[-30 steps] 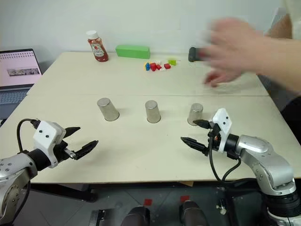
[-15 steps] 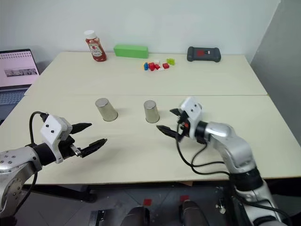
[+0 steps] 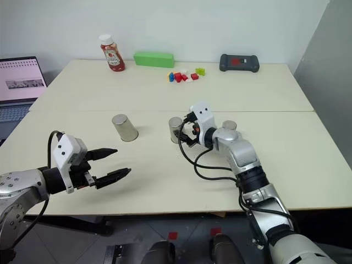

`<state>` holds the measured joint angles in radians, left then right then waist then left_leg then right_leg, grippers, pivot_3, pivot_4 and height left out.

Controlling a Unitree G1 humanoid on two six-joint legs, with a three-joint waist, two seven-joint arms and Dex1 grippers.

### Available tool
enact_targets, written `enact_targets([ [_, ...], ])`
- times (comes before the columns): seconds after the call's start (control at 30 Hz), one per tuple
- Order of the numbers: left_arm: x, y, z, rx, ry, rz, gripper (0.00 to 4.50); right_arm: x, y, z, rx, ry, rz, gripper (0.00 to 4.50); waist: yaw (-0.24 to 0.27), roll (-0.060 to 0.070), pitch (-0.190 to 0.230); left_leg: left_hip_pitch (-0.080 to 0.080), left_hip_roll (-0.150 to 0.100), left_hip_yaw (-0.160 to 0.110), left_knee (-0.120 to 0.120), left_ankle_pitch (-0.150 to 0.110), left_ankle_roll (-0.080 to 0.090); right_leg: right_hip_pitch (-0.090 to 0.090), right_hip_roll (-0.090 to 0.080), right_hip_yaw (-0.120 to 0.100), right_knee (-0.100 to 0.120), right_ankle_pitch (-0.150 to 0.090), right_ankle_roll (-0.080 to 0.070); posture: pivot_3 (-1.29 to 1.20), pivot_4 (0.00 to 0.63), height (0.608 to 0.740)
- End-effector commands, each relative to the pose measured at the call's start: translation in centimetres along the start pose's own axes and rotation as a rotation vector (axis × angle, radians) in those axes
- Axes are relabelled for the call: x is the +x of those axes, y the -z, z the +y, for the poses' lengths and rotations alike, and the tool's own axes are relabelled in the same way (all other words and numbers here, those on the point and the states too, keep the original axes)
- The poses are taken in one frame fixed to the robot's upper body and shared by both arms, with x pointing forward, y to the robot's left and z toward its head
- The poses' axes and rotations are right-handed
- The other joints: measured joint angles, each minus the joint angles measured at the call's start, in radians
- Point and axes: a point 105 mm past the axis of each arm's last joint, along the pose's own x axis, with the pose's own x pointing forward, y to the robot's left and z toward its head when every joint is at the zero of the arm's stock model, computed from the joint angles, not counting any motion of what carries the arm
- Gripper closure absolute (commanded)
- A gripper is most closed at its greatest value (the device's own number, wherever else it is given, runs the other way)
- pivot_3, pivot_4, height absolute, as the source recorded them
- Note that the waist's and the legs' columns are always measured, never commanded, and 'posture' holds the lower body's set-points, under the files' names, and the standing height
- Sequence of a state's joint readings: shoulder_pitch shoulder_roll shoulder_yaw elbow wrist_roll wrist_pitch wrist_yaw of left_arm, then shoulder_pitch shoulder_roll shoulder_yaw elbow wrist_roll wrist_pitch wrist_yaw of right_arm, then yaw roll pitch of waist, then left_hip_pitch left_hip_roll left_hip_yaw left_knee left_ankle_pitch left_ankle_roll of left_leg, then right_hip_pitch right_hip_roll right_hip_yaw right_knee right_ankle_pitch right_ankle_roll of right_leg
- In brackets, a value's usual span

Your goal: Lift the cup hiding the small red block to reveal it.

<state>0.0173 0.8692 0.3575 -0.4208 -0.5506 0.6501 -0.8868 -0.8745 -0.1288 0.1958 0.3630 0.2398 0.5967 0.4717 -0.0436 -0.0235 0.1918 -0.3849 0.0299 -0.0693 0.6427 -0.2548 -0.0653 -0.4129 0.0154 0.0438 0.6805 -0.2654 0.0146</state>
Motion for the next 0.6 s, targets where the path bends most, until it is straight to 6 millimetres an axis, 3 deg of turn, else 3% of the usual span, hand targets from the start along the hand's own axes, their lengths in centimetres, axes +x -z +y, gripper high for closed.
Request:
enact_targets([
  [0.03, -0.2, -0.7, -0.2, 0.042, 0.003, -0.011, 0.01, 0.5, -1.7, -0.7, -0.016, 0.026, -0.054, 0.00, -0.001, 0.000, 0.000, 0.000, 0.000, 0.000, 0.000, 0.000, 0.000, 0.000, 0.000, 0.000, 0.000, 0.000, 0.000, 0.00, 0.150, 0.740],
  [0.6, -0.3, -0.5, -0.2, 0.051, -0.010, -0.005, 0.01, 3.7, -1.4, 0.3, -0.026, -0.019, -0.033, 0.00, -0.011, 0.000, 0.000, 0.000, 0.000, 0.000, 0.000, 0.000, 0.000, -0.001, 0.000, 0.000, 0.000, 0.000, -0.001, 0.00, 0.150, 0.740],
])
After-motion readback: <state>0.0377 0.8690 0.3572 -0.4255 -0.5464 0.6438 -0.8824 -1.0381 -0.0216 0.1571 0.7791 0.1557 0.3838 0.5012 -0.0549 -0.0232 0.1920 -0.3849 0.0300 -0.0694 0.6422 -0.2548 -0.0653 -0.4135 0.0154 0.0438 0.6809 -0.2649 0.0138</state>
